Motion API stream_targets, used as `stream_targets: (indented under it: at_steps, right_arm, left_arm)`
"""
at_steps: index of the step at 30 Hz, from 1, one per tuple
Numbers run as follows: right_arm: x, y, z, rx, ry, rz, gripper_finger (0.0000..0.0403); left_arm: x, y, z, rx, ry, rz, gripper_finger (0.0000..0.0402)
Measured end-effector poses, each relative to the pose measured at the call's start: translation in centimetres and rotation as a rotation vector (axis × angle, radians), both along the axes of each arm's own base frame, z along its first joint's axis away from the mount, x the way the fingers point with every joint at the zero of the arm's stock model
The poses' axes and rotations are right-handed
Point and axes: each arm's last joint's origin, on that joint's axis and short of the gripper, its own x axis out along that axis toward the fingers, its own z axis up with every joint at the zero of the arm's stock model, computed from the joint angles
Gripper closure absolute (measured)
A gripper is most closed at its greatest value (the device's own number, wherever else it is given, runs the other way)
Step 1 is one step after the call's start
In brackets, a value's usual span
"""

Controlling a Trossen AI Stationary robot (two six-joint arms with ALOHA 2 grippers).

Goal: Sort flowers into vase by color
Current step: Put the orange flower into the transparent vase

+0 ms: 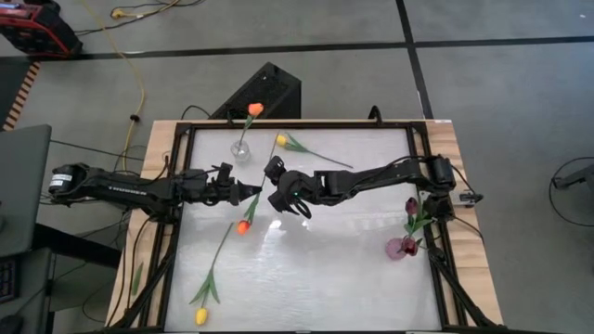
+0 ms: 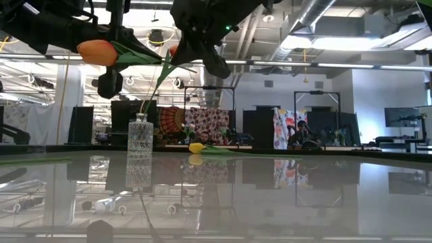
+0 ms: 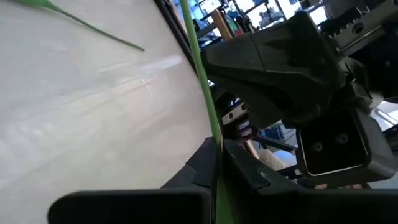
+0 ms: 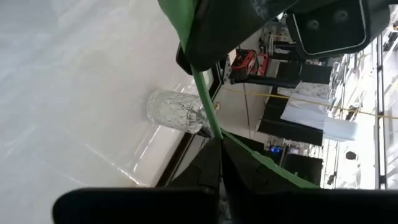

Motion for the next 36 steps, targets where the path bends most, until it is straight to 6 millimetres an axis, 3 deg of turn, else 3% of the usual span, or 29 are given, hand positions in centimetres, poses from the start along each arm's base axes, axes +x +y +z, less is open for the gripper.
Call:
stream_targets:
  at_steps: [7,12,17,21,27,36]
  right_arm:
    - [0.0,1.3,0.0,-0.006,0.001,0.029,0.0324]
    - [-0.1,2.5,0.0,-0.001,0.001,0.067,0.0270]
    - [-0.1,2.4,-0.1,-0.001,0.009,0.067,0.0214]
    - [-0.1,2.1,-0.1,0.008,0.020,0.075,0.0193]
    - [-0.1,1.5,-0.1,0.013,0.019,0.069,0.0218]
    - [-0.1,1.7,-0.1,0.017,0.017,0.071,0.0331]
  left_arm:
    - [0.0,0.0,-0.1,0.029,0.018,-0.011,0.0392]
    - [0.0,-0.1,-0.1,0.038,0.018,-0.025,0.0399]
    - [0.0,-0.1,-0.1,0.040,0.018,-0.025,0.0399]
    - [0.0,-0.1,-0.1,0.043,0.018,-0.030,0.0399]
    - [0.0,-0.1,-0.1,0.042,0.018,-0.034,0.0399]
    - [0.0,-0.3,-0.1,0.059,0.018,-0.116,0.0399]
